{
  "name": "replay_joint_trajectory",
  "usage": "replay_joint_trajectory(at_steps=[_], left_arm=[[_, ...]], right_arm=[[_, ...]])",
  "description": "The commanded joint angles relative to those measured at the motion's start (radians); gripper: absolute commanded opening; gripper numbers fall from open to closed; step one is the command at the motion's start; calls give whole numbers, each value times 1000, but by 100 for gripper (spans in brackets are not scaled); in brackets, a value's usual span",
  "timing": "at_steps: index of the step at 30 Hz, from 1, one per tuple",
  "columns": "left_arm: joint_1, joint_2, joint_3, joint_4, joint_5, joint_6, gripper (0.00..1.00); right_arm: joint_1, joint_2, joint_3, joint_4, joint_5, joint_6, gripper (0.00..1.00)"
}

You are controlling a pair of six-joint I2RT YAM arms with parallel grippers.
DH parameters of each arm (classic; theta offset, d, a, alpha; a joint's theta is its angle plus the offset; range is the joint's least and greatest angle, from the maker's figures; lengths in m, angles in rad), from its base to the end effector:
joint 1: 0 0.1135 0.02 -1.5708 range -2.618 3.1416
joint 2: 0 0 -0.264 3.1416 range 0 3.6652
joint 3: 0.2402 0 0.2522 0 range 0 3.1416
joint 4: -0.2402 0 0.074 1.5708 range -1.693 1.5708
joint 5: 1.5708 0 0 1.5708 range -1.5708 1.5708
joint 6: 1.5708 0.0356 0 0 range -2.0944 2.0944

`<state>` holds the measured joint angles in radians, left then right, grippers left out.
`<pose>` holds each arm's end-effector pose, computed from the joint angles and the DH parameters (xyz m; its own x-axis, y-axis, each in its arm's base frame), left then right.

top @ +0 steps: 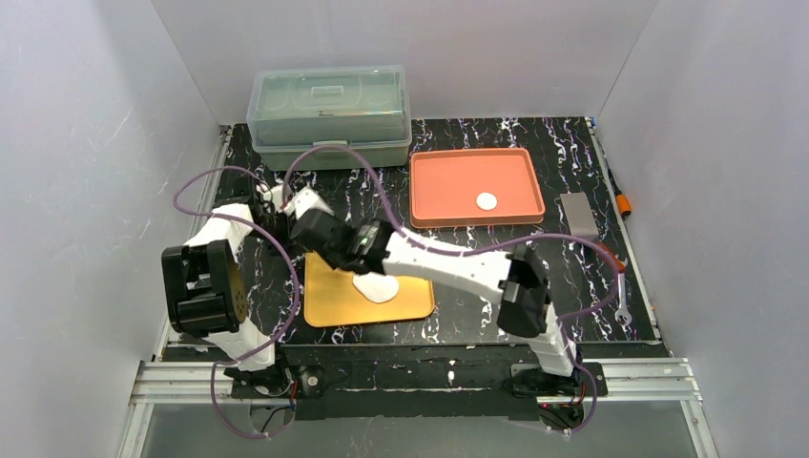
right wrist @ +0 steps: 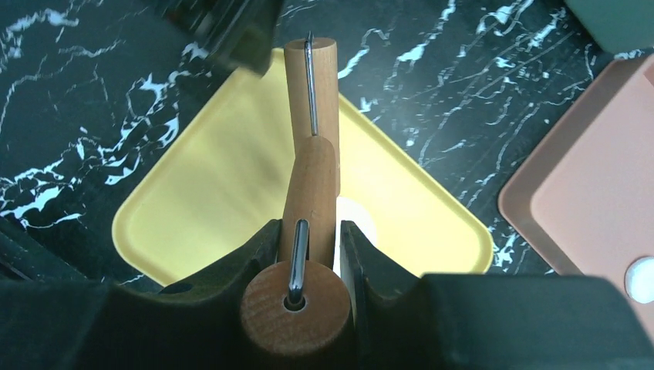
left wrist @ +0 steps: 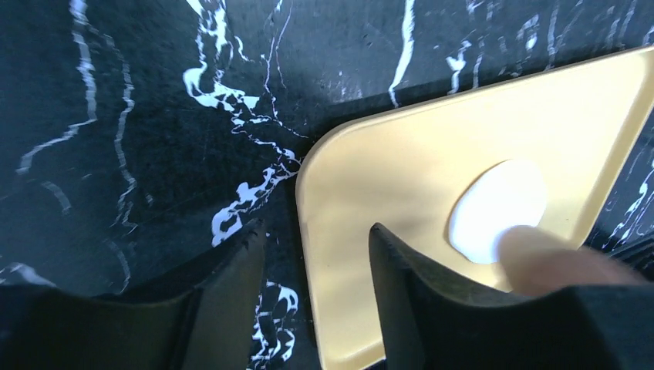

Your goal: Roll out the dumpling wrappers from the dough

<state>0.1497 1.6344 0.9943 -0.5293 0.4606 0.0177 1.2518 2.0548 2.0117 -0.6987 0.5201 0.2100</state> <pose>0.3093 0.0307 0.1813 -0.9094 -0.1211 -0.3979 0.0542 0.9140 -0.4022 0.1634 0.4384 0.3257 -0.3550 -0.4982 -0.7911 -0.6493 0.7402 -0.1747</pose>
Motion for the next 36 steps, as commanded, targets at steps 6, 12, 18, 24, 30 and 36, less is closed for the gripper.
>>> replay_joint_trajectory(at_steps=[6, 12, 18, 24, 30, 36], left_arm=[[101, -234, 105, -127, -109, 103, 62], [197, -267, 133, -130, -111, 114, 65], [244, -272, 164, -129, -117, 126, 66], [248, -283, 143, -107, -131, 139, 66], [248, -265, 128, -93, -126, 141, 66], [248, -247, 126, -87, -116, 138, 66]], right_arm=[[88, 198, 176, -118, 311, 37, 1], [158, 308, 213, -60, 245, 42, 1], [201, 430, 324, -51, 150, 100, 19], [202, 425, 214, 34, 208, 139, 23], [210, 443, 166, 100, 209, 118, 30], [219, 523, 236, 86, 202, 80, 46]])
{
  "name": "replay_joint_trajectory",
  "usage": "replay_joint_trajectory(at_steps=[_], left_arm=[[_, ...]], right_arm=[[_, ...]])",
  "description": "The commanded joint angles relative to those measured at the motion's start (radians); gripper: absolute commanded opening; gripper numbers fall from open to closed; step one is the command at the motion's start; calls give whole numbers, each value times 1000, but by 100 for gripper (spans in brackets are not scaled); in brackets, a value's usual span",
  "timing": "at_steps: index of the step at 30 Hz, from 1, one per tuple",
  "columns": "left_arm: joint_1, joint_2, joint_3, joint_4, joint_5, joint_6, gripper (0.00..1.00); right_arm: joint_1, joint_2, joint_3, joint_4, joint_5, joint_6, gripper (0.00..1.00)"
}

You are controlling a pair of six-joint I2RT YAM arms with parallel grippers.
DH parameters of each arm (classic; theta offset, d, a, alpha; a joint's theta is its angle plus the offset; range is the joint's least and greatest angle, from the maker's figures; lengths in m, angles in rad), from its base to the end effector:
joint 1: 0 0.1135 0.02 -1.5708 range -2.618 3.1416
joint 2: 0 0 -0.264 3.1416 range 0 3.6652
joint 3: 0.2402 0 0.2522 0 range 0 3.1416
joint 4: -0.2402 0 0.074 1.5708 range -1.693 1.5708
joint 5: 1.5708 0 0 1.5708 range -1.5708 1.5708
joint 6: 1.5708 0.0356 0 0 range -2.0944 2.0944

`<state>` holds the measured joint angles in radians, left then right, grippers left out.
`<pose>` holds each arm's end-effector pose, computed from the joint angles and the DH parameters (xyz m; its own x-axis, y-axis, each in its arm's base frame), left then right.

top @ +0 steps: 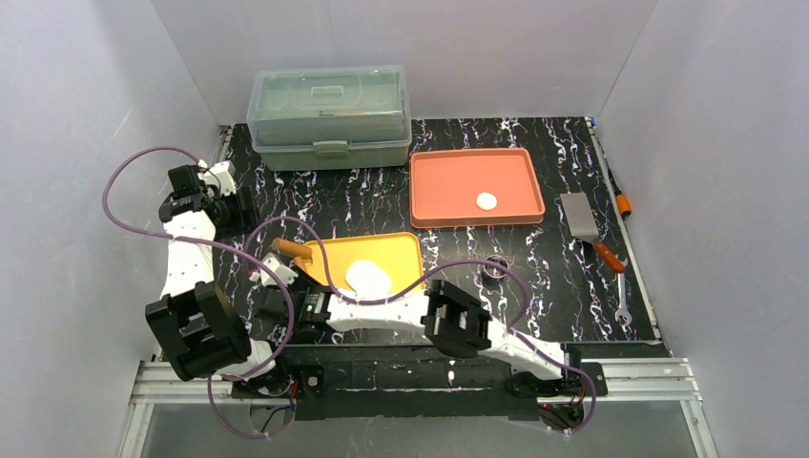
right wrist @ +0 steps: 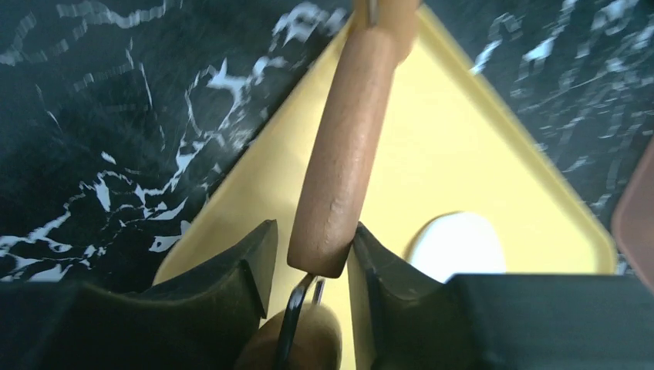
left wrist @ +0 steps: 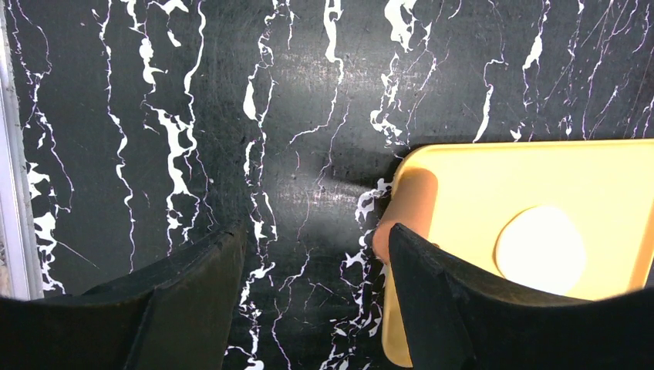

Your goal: Roll out the dumpling wrappers from the dough

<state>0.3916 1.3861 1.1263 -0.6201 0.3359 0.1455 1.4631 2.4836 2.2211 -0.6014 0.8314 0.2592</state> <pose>0.2746 0.1007 0.2851 -0.7289 -0.1529 -0.6673 -0.0611 0.9854 -0.1590 0.0847 0.5387 0.1948 -0.2375 -0.5899 -0.7718 -0.5767 0.7249 -0.3766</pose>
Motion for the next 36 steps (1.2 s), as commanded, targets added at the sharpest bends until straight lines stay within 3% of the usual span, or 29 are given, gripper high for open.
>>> replay_joint_trajectory(at_steps=[1, 7, 14, 20, 27, 29, 36], left_arm=[[6, 3, -9, 6, 9, 11, 66], [6, 48, -34, 35, 23, 8, 67], [4, 101, -57, 44, 91, 2, 69], [5, 103, -77, 18, 164, 59, 72], [-12, 67, -82, -23, 201, 127, 73], [-30, 65, -81, -31, 203, 137, 73], [-128, 27, -85, -36, 186, 155, 72]], right_arm=[[8, 96, 21, -9, -104, 31, 47], [6, 68, -27, 39, -86, 28, 56], [7, 52, 41, 20, -150, 30, 64], [3, -31, 36, 55, -306, 30, 69], [-65, -222, -77, 148, -494, 53, 76], [-97, -270, -111, 153, -529, 61, 83], [-198, -504, -265, 81, -476, 48, 85]])
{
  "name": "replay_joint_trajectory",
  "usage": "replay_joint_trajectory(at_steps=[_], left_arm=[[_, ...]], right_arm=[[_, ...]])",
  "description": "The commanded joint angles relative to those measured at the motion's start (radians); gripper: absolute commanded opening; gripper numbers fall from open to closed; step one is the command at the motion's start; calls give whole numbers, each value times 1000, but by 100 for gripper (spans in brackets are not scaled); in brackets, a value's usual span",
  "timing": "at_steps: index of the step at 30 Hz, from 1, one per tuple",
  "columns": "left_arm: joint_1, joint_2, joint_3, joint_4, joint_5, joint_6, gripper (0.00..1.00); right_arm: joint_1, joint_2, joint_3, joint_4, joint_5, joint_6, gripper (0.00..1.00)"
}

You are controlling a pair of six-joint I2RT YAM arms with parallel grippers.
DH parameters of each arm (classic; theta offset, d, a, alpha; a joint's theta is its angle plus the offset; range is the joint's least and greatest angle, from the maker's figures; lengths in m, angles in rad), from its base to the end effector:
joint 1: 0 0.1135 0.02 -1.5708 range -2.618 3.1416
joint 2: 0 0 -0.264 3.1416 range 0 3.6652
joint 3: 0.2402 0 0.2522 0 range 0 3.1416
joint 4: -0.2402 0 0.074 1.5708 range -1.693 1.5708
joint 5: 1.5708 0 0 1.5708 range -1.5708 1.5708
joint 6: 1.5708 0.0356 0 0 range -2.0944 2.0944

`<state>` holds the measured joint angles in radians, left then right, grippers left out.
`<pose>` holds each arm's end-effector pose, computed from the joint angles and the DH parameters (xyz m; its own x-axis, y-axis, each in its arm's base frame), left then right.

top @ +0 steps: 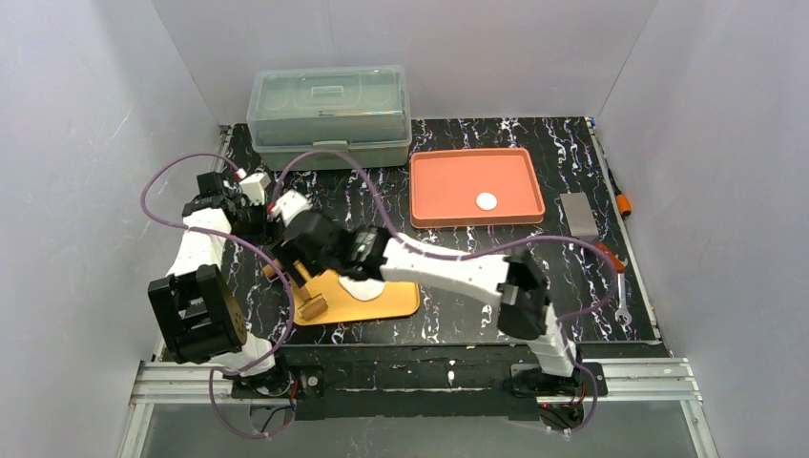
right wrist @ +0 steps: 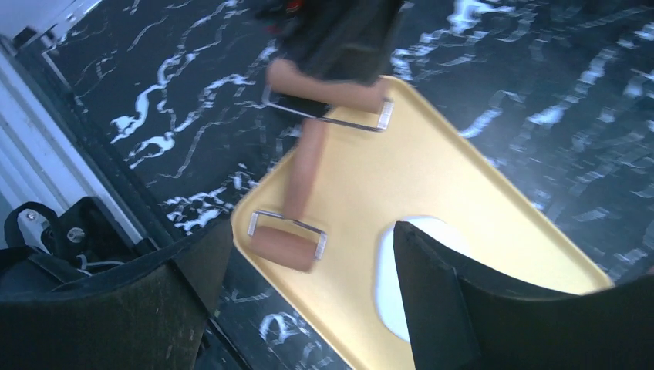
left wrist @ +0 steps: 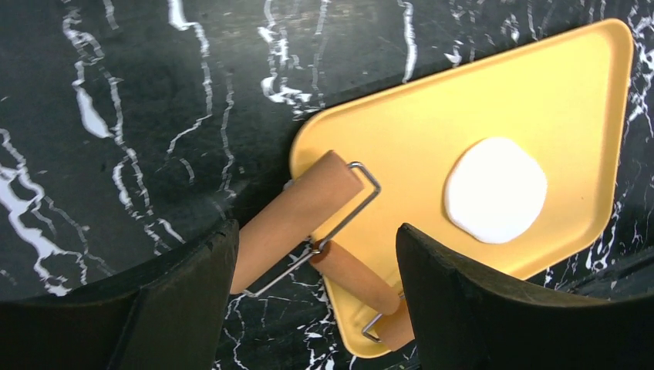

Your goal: Roll out the dumpling wrappers from the dough

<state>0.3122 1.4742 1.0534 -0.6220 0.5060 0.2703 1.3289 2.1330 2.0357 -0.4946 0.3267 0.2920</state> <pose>0.2866 0.0744 0.2401 -0.8019 -0.0134 -0.5973 0.1846 0.9453 -0.2690 0.1308 0.4825 0.3127 -0.3743 -0.3790 -0.8463 -0.7810 0.6208 0.0674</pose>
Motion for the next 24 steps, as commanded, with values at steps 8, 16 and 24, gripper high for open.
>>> replay_joint_trajectory(at_steps=[8, 16, 24], left_arm=[[-163, -116, 5, -64, 4, 56, 71], [-267, -175, 46, -90, 20, 38, 72], [-336, -183, 41, -96, -5, 23, 72]], right_arm=[[-465, -609, -581, -217, 150, 154, 80], [-883, -829, -945, -210, -28, 92, 66], [-990, -772, -1049, -123, -170, 72, 60]])
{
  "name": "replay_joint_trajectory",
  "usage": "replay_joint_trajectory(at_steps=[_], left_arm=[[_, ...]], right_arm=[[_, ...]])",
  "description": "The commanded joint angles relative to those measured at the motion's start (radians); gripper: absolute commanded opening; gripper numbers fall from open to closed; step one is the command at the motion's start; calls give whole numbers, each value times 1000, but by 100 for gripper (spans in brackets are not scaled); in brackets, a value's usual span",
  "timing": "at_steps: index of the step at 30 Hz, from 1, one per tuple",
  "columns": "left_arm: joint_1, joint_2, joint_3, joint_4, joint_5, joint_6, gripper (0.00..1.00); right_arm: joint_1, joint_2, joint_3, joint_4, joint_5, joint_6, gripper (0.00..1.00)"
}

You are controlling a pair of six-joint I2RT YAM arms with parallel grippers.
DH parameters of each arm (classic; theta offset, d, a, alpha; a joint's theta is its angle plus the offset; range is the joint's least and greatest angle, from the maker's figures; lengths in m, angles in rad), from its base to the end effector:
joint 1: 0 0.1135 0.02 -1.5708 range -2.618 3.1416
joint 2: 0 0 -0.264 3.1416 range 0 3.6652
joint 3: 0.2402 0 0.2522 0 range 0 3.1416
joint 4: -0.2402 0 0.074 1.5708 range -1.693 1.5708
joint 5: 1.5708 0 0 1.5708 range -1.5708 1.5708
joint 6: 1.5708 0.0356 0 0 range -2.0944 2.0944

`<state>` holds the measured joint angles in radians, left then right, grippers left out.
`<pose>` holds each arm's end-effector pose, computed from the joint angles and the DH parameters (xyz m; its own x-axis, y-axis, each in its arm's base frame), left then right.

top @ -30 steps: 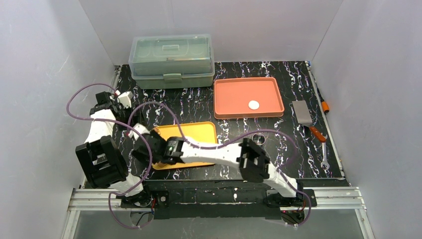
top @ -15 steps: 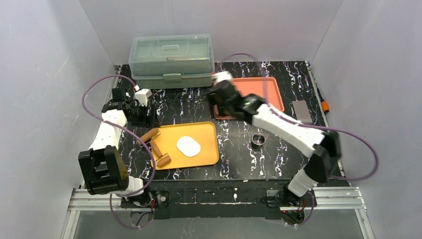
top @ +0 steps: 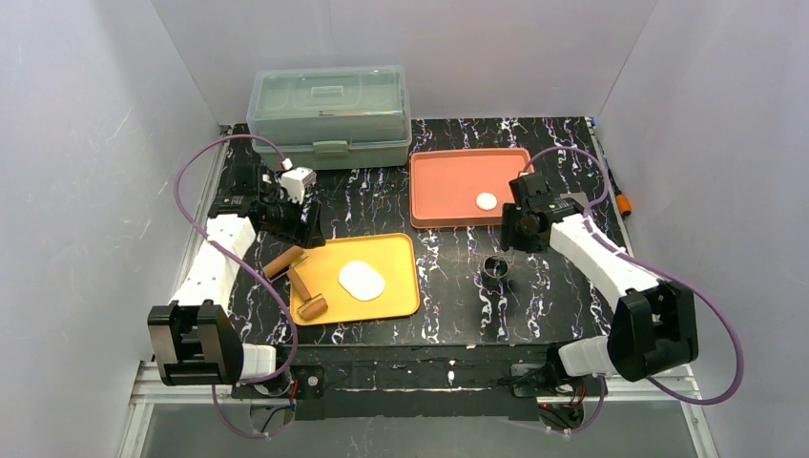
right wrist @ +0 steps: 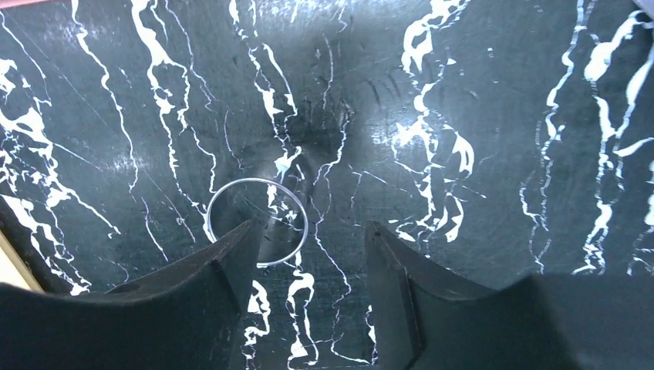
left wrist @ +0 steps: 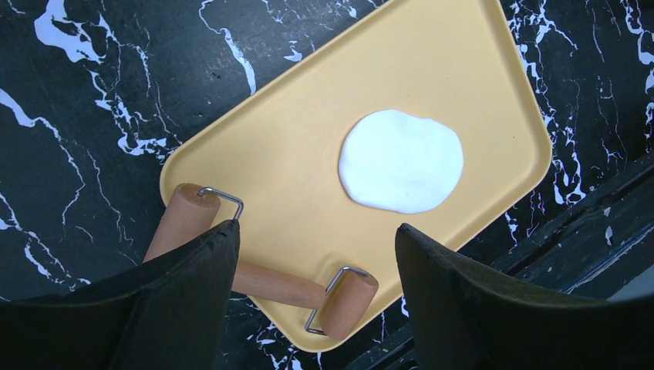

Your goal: Roll out the dumpling wrappers from the dough

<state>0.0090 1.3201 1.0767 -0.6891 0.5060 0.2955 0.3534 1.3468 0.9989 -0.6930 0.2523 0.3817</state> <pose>0.2695 -0.0148 0.2840 -0.6865 0.2486 -0.6834 0.5026 0.8413 -0.1989 0.2535 0.0840 0.2502 -0.8320 0.0776 -0.5493 0.1004 0.9949 -0.0116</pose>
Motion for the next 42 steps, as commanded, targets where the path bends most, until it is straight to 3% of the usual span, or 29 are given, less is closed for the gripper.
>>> replay_joint_trajectory(at_steps=[1, 6, 16, 19, 22, 24, 27, 30, 34, 42], left_arm=[[-34, -27, 15, -29, -8, -2, 72], [-38, -23, 8, -29, -12, 2, 72], [-37, 1, 11, -26, -3, -4, 72], [-37, 5, 10, -24, -2, -7, 72], [-37, 0, 9, -24, -6, -3, 72], [-38, -2, 9, -24, -10, -1, 72], [-37, 0, 9, -24, -11, 0, 72], [-38, 5, 11, -24, -3, -5, 72], [-38, 10, 16, -24, 7, -25, 72], [-38, -8, 12, -48, 15, -41, 72]], right_arm=[[-17, 23, -21, 82, -101, -19, 60], [-22, 79, -47, 91, -81, -33, 50], [-24, 81, -103, 98, -102, -44, 47], [-24, 100, -119, 114, -113, -43, 41], [-24, 105, -110, 112, -106, -45, 27], [-23, 100, -101, 104, -89, -48, 1], [6, 98, -58, 52, -32, -55, 1], [88, 85, 13, 3, 20, -41, 1], [287, 121, 199, -65, 136, 5, 1], [612, 422, 544, -56, 54, 33, 1]])
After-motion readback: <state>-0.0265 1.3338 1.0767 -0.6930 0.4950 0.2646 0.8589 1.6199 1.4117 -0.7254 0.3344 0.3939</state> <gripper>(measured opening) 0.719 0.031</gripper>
